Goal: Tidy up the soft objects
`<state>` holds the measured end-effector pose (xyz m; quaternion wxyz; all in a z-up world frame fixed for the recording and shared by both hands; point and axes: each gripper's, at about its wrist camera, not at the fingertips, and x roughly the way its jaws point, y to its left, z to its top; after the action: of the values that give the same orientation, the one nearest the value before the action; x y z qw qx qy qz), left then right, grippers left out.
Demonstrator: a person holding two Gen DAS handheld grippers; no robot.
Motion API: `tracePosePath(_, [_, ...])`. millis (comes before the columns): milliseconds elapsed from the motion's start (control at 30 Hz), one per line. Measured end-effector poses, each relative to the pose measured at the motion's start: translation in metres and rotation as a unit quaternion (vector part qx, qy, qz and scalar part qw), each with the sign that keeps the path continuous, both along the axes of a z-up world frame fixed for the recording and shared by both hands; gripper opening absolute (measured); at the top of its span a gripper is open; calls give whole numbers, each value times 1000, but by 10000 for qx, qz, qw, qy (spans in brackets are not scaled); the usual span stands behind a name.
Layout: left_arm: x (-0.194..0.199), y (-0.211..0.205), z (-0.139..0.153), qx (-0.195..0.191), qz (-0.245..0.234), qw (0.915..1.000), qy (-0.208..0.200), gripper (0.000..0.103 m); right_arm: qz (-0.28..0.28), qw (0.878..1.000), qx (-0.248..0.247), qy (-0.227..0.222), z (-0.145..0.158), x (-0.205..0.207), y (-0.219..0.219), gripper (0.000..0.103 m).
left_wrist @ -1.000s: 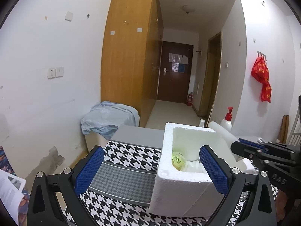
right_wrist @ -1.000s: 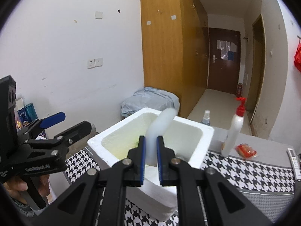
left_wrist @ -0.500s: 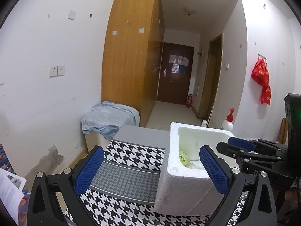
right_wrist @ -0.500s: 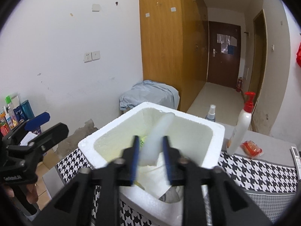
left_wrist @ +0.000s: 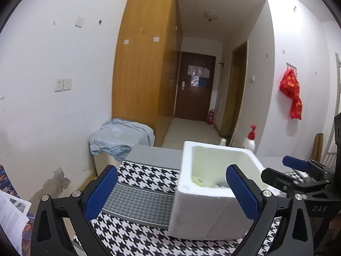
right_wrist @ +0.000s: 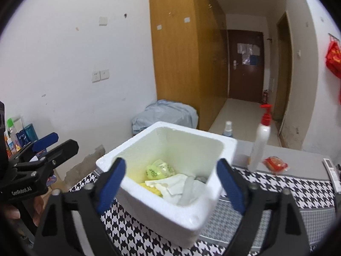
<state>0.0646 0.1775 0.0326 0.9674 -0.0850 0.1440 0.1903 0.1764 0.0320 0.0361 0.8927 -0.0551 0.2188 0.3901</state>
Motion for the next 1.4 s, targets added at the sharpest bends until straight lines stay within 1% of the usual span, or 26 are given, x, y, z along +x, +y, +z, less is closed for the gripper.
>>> tracePosePath(167, [-7, -19, 5, 51, -163, 9999, 5, 102, -126, 9998, 51, -142, 5, -16, -22, 102])
tracePosePath(400, [-19, -47, 11, 151, -349, 9992, -89, 102, -369, 9990, 169, -193, 9, -33, -54, 103])
tracePosePath(567, [-24, -70, 15, 368, -466, 9982, -90, 102, -534, 9980, 246, -240, 11, -43, -78, 103])
tracePosePath(800, [-31, -93, 16, 432, -623, 9970, -147, 102, -774, 9956, 299, -431, 9, -64, -106, 103])
tracePosePath(867, [-35, -100, 14, 433, -672, 9966, -217, 102, -851, 9947, 329, -481, 8, -69, -115, 103])
tracePosePath(967, [-40, -109, 8, 433, -697, 9962, -298, 102, -928, 9934, 347, -577, 3, -81, -130, 103])
tracePosePath(1067, [-48, -117, -3, 379, -720, 9960, -372, 102, -987, 9928, 367, -577, -4, -89, -139, 103])
tracePosePath(1300, [-62, -129, -31, 298, -722, 9966, -257, 102, -1151, 9910, 379, -564, -28, -108, -158, 103])
tracePosePath(1400, [-68, -135, -39, 344, -688, 9966, -310, 102, -1199, 9899, 449, -611, -35, -115, -164, 103])
